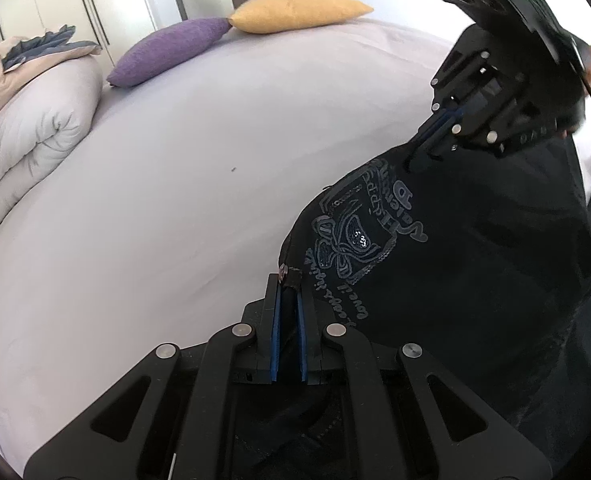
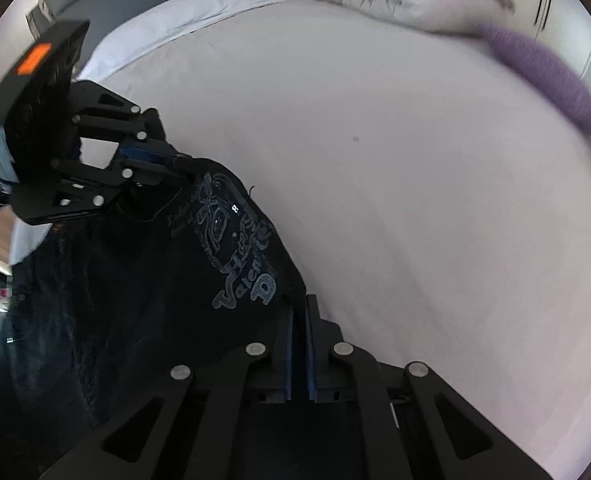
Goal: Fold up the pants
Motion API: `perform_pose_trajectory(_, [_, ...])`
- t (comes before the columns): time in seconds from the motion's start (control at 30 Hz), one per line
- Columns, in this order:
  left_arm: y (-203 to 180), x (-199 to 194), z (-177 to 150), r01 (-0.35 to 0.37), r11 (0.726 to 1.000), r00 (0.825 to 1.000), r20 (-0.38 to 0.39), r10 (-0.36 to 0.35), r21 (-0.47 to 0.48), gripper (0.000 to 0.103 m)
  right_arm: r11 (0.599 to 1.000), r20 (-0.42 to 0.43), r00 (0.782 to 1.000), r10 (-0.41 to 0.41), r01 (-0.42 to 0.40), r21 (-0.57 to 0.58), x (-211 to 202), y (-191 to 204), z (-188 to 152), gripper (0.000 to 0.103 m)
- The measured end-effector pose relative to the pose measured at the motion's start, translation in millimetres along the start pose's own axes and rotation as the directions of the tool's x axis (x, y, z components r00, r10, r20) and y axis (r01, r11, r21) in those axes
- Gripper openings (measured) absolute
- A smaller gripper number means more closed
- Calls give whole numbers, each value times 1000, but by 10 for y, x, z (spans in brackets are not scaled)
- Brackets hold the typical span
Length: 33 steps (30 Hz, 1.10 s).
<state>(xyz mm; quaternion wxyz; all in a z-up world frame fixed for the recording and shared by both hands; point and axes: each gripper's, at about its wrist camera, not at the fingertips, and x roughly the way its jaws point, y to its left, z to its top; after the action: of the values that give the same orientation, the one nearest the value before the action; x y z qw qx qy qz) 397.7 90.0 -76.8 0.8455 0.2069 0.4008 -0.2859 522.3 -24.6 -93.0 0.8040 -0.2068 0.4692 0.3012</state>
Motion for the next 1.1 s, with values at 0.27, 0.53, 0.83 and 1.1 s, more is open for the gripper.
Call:
perform_pose_trajectory(0.27, [-227, -376, -116, -12, 998, 1000, 24, 10, 58, 6, 707, 101, 865, -492, 465, -533, 89, 1185, -212, 5])
perform_pose_trajectory(0.53, [-826, -901, -602, -52, 979, 999, 25, 48, 196, 6, 163, 308, 743, -594, 486, -858, 24, 1982, -1254, 5])
perform_pose_trajectory(0.83, [-1744, -1187, -1333, -41, 928, 997, -40, 60, 371, 6, -203, 349, 768, -538, 284, -937, -38, 2718, -2202, 5])
perform_pose_trajectory(1.1, [-1948, -1349, -1484, -40, 915, 997, -45, 63, 402, 6, -337, 358, 769, -529, 198, -921, -209, 2860, -2372, 5])
